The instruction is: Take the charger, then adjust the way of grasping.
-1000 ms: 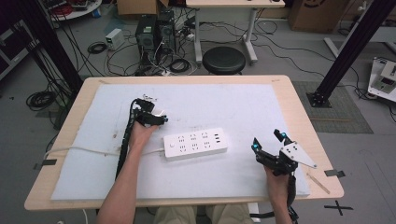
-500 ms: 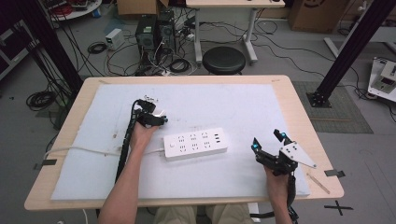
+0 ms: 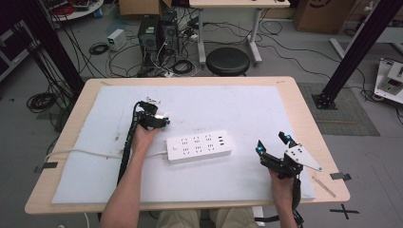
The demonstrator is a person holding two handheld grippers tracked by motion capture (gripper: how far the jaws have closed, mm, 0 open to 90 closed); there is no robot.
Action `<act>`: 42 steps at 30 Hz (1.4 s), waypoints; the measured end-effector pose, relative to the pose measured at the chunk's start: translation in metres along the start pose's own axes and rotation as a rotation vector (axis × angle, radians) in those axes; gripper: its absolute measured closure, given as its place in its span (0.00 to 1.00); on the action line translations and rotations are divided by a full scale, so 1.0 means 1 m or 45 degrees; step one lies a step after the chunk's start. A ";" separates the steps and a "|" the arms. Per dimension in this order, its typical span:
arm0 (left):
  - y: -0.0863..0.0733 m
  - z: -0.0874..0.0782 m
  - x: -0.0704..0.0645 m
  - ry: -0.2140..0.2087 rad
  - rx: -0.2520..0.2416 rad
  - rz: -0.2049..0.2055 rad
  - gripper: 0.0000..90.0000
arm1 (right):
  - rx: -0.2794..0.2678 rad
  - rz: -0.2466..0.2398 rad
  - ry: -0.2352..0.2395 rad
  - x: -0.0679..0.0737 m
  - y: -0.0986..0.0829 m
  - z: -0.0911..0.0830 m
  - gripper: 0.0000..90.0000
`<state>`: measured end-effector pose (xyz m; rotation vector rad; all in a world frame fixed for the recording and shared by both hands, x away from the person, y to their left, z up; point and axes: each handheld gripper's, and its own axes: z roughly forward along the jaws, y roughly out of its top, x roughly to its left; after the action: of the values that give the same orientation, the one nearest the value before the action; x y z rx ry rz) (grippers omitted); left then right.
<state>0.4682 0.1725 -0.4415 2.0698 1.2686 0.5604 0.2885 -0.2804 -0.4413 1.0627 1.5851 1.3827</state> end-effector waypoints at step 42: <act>-0.024 -0.115 -0.076 -0.071 -0.363 0.236 0.47 | 0.039 0.007 0.069 0.001 0.002 0.003 0.18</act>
<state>0.3451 0.1464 -0.3792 1.9569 0.9121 0.7167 0.2911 -0.2782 -0.4400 1.0568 1.6477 1.4059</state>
